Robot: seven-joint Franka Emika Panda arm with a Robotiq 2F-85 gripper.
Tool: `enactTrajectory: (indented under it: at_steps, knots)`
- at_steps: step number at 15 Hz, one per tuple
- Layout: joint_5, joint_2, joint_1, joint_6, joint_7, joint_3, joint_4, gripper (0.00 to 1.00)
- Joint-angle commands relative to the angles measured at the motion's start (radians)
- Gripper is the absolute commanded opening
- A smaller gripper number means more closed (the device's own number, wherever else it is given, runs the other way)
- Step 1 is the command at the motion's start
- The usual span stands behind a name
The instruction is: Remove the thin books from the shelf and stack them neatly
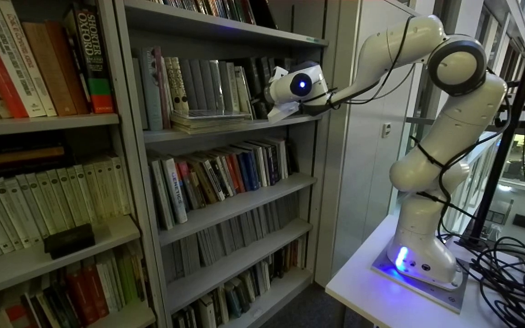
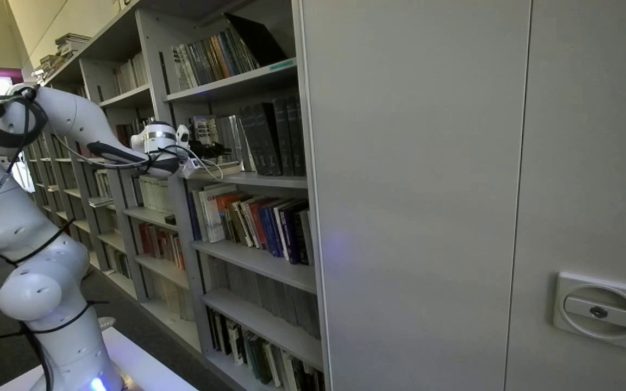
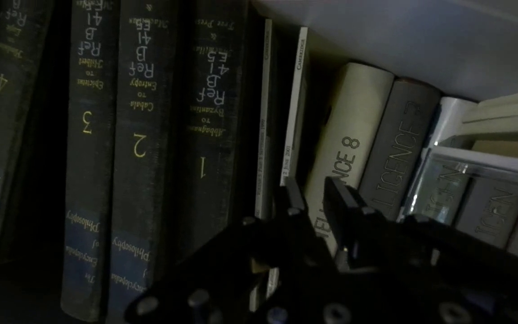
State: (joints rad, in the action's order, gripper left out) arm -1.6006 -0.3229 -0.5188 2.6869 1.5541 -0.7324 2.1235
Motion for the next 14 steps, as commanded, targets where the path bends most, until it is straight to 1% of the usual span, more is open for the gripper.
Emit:
enactTrajectory:
  at_steps: [1,2,3,6,7,8,11,14]
  knots:
    - [-0.043,0.104,-0.036,-0.080,0.002,-0.038,-0.089,0.34]
    - [-0.045,0.125,-0.036,-0.098,-0.001,-0.042,-0.104,0.40]
    - [-0.051,0.145,-0.036,-0.116,-0.002,-0.045,-0.117,0.37]
    - [-0.061,0.196,-0.030,-0.155,-0.012,-0.047,-0.151,0.34]
    - [-0.096,0.247,0.183,-0.211,-0.020,0.135,-0.160,0.33]
    - [-0.104,0.258,0.219,-0.225,-0.021,0.168,-0.169,0.32]
    - [-0.110,0.291,0.394,-0.249,-0.027,0.334,-0.196,0.32]
    - [-0.100,0.318,0.494,-0.244,-0.033,0.435,-0.225,0.35]
